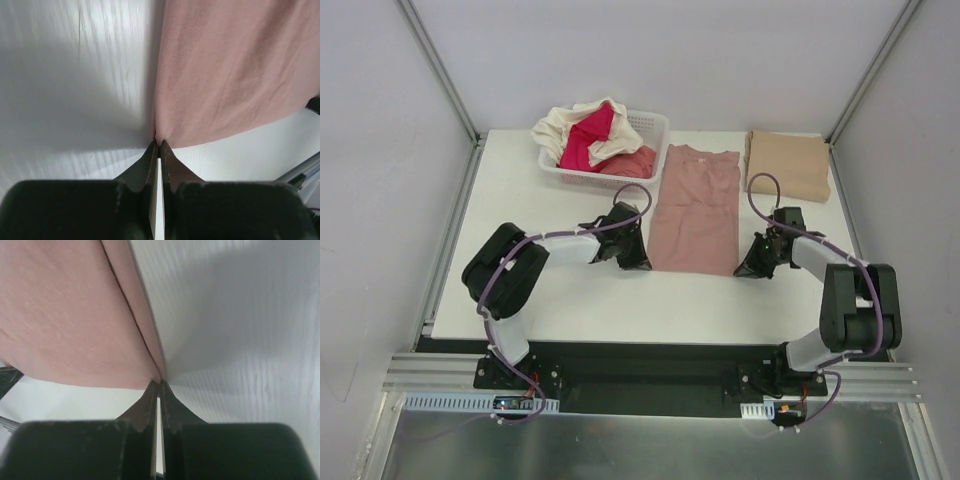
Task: Fold and stack the t-shirts
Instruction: Fold the tshirt
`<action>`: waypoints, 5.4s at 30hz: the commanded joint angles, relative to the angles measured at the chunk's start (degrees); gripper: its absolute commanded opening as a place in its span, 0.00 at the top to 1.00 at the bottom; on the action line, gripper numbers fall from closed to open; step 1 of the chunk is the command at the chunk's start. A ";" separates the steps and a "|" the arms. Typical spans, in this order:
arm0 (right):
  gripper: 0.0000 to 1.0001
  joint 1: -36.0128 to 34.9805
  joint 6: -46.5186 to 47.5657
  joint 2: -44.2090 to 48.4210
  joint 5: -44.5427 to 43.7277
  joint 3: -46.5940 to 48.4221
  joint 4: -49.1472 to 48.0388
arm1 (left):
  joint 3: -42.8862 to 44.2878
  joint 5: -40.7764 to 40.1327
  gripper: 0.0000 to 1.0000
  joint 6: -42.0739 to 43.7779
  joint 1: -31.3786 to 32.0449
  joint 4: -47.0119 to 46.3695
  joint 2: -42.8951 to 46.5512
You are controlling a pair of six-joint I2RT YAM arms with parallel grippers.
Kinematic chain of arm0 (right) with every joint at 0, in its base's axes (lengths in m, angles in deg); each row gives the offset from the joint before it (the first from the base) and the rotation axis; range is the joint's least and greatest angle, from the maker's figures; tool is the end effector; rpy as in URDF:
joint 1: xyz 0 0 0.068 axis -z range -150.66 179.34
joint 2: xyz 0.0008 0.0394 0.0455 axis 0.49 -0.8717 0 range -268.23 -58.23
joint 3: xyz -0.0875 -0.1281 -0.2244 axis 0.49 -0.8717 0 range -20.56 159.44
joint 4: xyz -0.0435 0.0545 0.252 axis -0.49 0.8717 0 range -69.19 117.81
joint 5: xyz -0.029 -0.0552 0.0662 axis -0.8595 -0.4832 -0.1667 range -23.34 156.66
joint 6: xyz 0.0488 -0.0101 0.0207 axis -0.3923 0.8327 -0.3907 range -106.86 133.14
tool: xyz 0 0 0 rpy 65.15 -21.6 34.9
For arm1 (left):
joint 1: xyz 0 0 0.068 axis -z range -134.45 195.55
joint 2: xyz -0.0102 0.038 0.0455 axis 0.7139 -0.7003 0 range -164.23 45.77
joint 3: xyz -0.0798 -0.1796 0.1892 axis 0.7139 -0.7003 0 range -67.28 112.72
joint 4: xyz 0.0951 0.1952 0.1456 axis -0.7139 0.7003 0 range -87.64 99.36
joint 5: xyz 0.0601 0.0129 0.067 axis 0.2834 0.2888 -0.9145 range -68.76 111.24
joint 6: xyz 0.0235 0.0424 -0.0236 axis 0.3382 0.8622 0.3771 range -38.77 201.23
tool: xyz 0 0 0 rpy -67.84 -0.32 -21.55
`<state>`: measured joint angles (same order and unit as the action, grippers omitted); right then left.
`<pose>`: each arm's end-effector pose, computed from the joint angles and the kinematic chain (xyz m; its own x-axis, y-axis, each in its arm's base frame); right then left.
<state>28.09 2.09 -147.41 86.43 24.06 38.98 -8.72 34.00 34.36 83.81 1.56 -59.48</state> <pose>0.2819 0.0183 0.1527 -0.9058 0.1607 -0.3920 -0.0019 0.9237 0.3830 0.2911 -0.2395 0.1530 -0.9143 -0.1856 -0.3600 0.0838 0.7829 -0.6165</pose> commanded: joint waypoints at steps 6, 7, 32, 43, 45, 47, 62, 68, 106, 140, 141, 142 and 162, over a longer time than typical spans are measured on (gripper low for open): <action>0.99 -6.03 0.94 26.76 -2.46 -11.47 18.28 | -16.45 -5.54 1.00 -5.33 11.99 0.53 21.03; 0.99 -6.73 0.51 28.96 -1.76 -11.83 20.04 | -19.25 -6.76 1.00 -7.07 13.14 2.01 25.75; 0.99 -13.16 0.41 49.82 -10.71 13.82 42.49 | -11.20 -25.31 1.00 0.90 24.05 13.28 53.93; 0.99 -12.02 -1.70 48.67 -16.86 14.26 33.51 | -3.73 -21.81 1.00 5.55 13.43 12.93 43.47; 0.99 -11.49 -1.17 47.88 -17.04 14.70 33.07 | -2.41 -21.54 1.00 6.44 12.02 12.40 42.50; 0.99 -10.35 -0.91 46.21 -16.70 15.32 32.45 | -1.70 -20.14 1.00 7.67 10.44 11.87 41.27; 1.00 -3.67 -1.08 33.91 -11.86 17.52 22.00 | 8.92 -13.55 1.00 11.45 1.56 10.64 25.99; 0.99 -2.26 -1.70 27.76 -11.86 18.57 18.39 | 14.81 -10.74 1.00 13.21 -1.43 10.46 16.06; 0.03 -1.64 0.15 -5.31 -7.47 30.54 14.79 | 28.37 1.22 0.24 15.41 -6.18 11.26 -2.87; 0.03 -4.19 3.05 -17.33 0.01 32.72 6.26 | 1.20 2.36 0.01 6.27 8.32 3.79 4.00; 0.03 -4.19 3.14 -17.95 0.01 33.33 6.52 | 0.85 2.71 0.01 6.18 8.15 3.70 3.65; 0.03 -4.45 3.31 -18.82 0.09 34.03 6.78 | 0.85 2.89 0.01 6.27 7.88 3.70 3.39; 0.03 -0.42 6.57 10.43 -8.90 17.02 11.97 | -5.82 -5.10 0.01 8.02 7.27 5.62 31.93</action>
<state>24.83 7.45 -138.98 75.87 46.15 48.42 -10.77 35.35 41.38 91.57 5.50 -38.08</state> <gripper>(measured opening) 0.966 0.993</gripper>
